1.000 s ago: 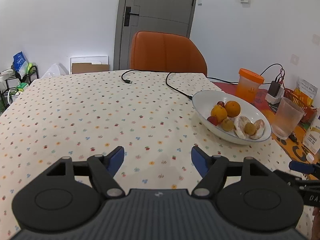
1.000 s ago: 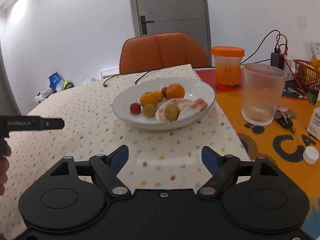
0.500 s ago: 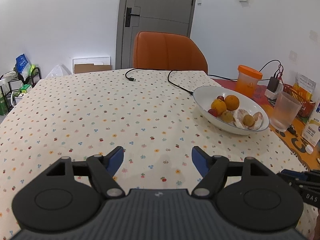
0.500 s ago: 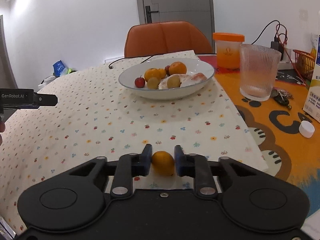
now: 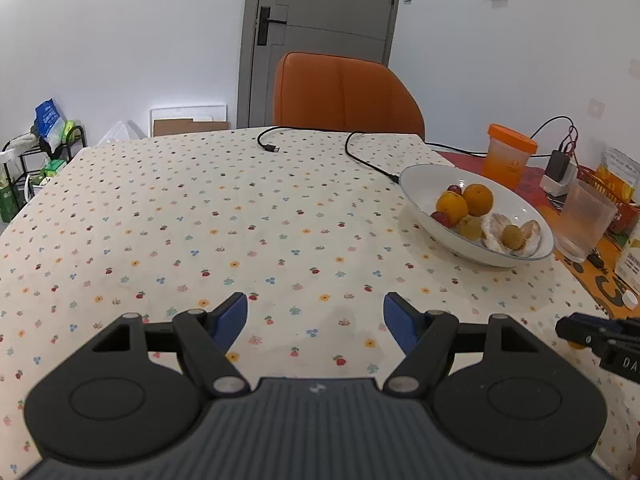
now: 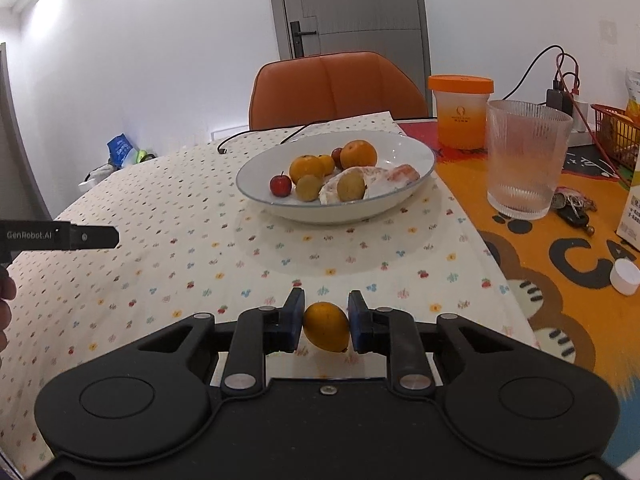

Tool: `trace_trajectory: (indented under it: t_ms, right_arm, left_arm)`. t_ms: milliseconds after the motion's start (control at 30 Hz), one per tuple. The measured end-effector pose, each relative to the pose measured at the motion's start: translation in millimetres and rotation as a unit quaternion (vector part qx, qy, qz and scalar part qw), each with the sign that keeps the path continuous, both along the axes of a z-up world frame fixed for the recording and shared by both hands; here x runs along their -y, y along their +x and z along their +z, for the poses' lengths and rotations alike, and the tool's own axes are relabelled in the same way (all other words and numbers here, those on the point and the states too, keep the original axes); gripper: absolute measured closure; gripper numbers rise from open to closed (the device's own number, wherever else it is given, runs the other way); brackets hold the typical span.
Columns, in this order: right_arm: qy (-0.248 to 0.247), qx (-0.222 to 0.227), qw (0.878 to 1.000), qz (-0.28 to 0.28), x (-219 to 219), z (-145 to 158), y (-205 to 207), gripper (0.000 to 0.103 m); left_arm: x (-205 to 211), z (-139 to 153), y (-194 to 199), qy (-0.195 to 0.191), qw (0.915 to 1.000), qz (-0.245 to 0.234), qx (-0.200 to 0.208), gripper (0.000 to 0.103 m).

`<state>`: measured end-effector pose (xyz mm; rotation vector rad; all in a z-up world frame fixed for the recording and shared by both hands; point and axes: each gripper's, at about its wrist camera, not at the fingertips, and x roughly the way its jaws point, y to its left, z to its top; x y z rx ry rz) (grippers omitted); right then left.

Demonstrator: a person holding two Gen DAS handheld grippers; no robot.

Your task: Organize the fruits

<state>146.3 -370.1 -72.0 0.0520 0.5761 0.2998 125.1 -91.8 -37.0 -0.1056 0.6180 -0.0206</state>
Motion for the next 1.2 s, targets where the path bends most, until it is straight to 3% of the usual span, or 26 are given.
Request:
trace_trajectory:
  t_ms: [633, 1200]
  right_arm:
    - [0.000, 0.033, 0.999, 0.033, -26.1, 23.0, 57.1, 0.081]
    - [-0.006, 0.032, 0.998, 0.045, -48.6, 29.8, 94.1, 0.081]
  left_arm:
    - [-26.8, -4.1, 20.6, -0.004, 0.9993, 0.038, -0.003, 0.029]
    - [-43.0, -12.2, 39.3, -0.008, 0.9984, 0.053, -0.017, 0.029]
